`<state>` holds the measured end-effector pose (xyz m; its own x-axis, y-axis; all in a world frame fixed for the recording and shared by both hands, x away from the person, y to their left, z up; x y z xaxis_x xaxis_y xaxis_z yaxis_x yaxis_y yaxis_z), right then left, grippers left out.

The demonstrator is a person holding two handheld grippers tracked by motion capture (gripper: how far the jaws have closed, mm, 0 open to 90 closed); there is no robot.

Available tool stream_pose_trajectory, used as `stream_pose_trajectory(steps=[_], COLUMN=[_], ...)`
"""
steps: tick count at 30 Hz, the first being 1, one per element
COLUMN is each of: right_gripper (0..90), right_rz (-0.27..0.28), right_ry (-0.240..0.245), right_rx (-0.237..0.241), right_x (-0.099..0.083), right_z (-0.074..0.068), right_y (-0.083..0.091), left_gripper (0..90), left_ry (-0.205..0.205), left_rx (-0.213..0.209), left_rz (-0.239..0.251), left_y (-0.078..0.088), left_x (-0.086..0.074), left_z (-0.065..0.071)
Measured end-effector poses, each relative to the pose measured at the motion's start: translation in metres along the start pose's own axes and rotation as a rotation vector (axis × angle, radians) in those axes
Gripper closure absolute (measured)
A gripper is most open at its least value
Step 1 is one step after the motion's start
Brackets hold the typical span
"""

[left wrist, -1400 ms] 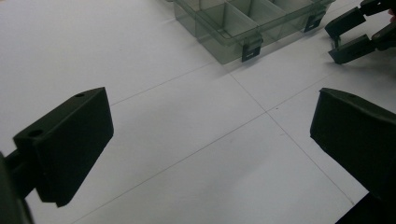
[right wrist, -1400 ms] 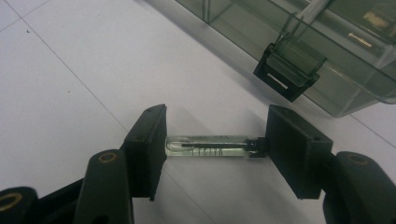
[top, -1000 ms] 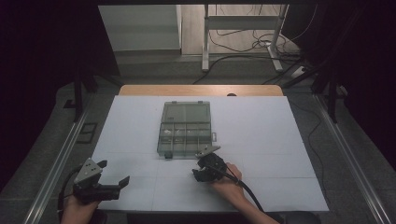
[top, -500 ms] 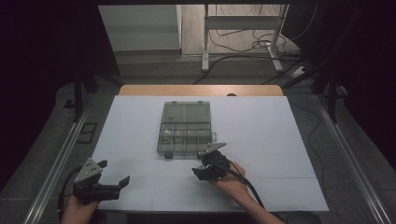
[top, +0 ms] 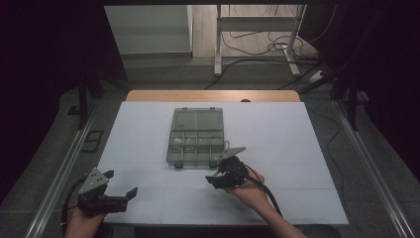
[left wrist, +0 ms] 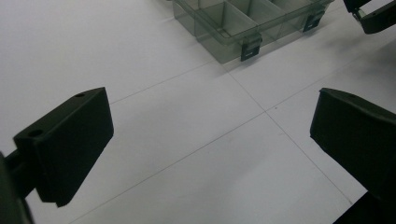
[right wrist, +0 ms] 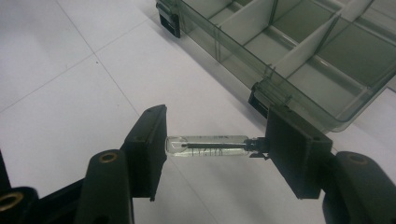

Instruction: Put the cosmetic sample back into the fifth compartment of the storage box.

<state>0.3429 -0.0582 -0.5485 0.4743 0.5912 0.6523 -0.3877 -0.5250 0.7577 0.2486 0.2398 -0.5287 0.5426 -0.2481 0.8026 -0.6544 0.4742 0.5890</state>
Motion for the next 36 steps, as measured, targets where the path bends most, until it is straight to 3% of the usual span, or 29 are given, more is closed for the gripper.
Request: stream_pose_trajectory(steps=[12, 27, 36], right_gripper=[40.1, 40.1, 40.1], right_rz=[0.036, 0.047, 0.06], right_ry=[-0.011, 0.006, -0.01], right_rx=[0.032, 0.045, 0.06], right_x=[0.014, 0.03, 0.044], right_z=[0.002, 0.007, 0.01], right_y=[0.011, 0.011, 0.004], left_gripper=[0.1, 0.1, 0.3], left_ry=[0.003, 0.008, 0.005], left_rx=[0.002, -0.003, -0.008], left_rz=[-0.002, -0.003, -0.008], left_y=[0.0, -0.001, -0.001], left_x=[0.0, 0.0, 0.0], left_z=[0.0, 0.0, 0.0])
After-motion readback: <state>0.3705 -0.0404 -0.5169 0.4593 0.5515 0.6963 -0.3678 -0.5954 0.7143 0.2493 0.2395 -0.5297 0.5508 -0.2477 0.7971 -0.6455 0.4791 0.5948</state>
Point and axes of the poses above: each handheld gripper's, and its own axes: y roughly backward along the jaws, x roughly out of its top, z roughly to its right, the point moved 8 cm from there along -y, roughly forward along the jaws, and after that the axes turned 4 degrees about -x, right-handed, at the moved point
